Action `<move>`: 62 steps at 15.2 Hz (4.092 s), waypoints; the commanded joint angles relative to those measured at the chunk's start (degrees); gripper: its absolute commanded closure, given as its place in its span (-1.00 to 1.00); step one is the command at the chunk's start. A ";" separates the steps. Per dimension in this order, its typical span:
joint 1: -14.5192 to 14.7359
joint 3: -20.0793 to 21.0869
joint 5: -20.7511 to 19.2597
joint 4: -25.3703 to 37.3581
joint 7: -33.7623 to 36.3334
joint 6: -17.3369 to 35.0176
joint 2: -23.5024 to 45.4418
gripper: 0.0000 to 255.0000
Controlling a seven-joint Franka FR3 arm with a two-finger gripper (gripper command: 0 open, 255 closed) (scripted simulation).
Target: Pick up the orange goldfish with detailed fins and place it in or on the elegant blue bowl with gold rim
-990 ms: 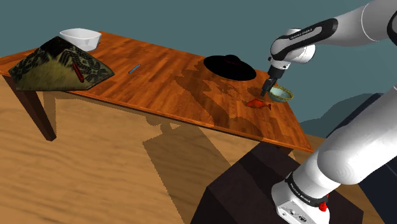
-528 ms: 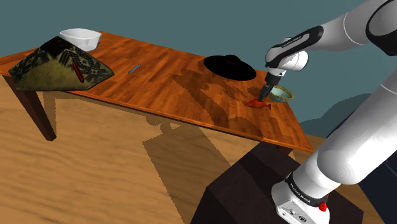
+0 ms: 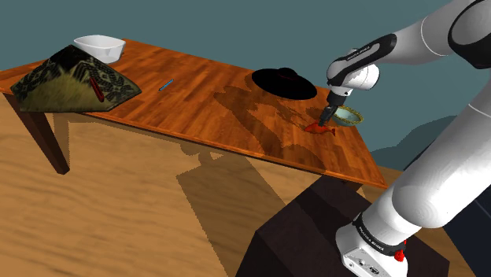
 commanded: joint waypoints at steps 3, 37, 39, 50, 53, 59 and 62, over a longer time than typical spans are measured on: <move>0.00 0.00 0.00 0.00 0.00 0.00 0.00 1.00; 0.23 1.56 -6.96 11.55 5.47 -20.94 -11.20 1.00; 0.26 1.72 -7.11 12.76 5.62 -22.49 -11.59 1.00; -3.54 -4.40 0.36 29.49 -7.12 -28.41 1.55 1.00; -6.97 -5.97 4.91 37.28 -12.62 -31.00 8.57 1.00; -18.88 -5.83 14.59 58.41 -21.50 -39.43 24.64 1.00; -18.39 -5.59 14.38 55.63 -21.57 -36.95 24.32 1.00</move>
